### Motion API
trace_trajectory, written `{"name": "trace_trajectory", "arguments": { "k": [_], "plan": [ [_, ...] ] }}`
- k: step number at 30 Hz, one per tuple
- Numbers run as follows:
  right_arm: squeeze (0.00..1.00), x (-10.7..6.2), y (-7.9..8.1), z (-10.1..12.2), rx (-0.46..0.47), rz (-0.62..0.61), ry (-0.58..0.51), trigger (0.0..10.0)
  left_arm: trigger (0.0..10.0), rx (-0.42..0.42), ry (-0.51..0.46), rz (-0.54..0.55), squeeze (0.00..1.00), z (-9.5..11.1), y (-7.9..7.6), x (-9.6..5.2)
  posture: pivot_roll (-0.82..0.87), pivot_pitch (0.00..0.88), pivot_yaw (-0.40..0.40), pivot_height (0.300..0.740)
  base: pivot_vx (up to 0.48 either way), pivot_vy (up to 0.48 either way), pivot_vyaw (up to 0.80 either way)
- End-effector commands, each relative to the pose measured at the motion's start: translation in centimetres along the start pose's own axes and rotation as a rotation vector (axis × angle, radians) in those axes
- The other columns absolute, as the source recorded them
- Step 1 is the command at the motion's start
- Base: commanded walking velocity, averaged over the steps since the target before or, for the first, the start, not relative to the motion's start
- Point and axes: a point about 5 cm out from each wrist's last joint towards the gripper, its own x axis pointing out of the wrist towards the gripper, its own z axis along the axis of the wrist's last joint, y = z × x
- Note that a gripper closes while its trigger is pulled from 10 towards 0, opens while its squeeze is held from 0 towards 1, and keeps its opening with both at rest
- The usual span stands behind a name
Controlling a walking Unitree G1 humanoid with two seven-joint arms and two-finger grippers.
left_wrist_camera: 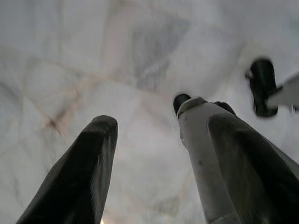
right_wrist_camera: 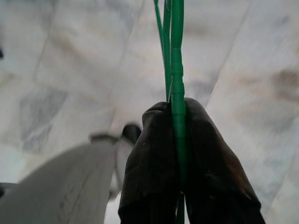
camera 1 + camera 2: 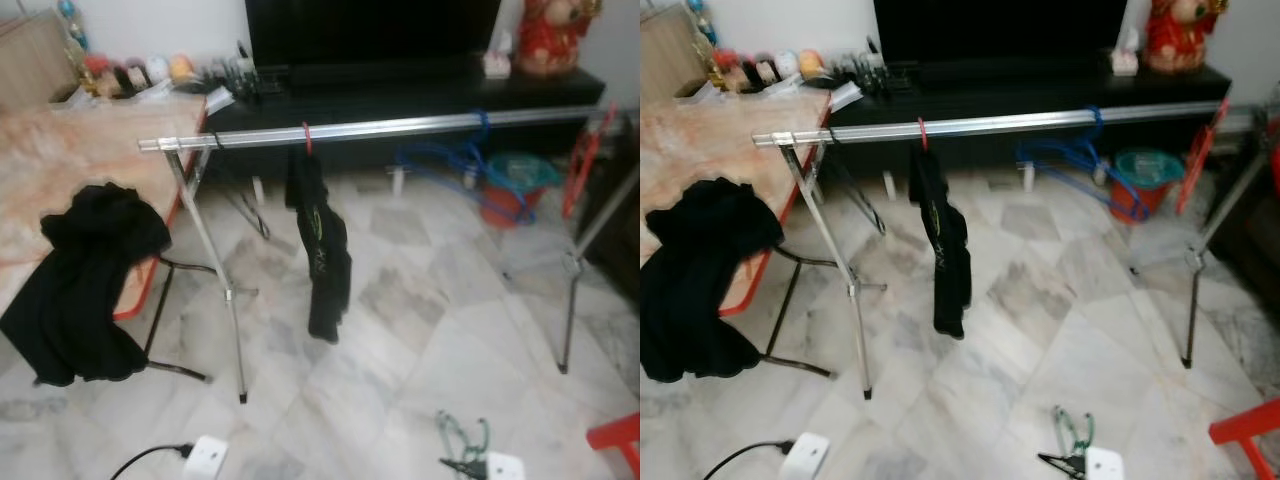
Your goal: Hang hanger
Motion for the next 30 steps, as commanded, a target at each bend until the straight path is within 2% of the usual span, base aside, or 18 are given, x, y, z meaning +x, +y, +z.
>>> {"name": "trace_trajectory", "arguments": {
  "k": [1, 30],
  "plan": [
    [0.00, 0.11, 0.97, 0.02, -0.003, 0.025, 0.000, 10.0, 10.0, -0.005, 0.021, 0.032, 0.00, -0.58, 1.23, -0.21, -0.14, 0.000, 0.018, 0.740, 0.300, 0.000, 0.00],
    [0.00, 0.03, 0.79, -0.28, -0.025, 0.031, 0.008, 10.0, 10.0, -0.006, 0.028, 0.024, 0.00, -0.96, 0.95, -0.18, -0.14, 0.000, 0.012, 0.740, 0.300, 0.000, 0.00]
  ]
}}
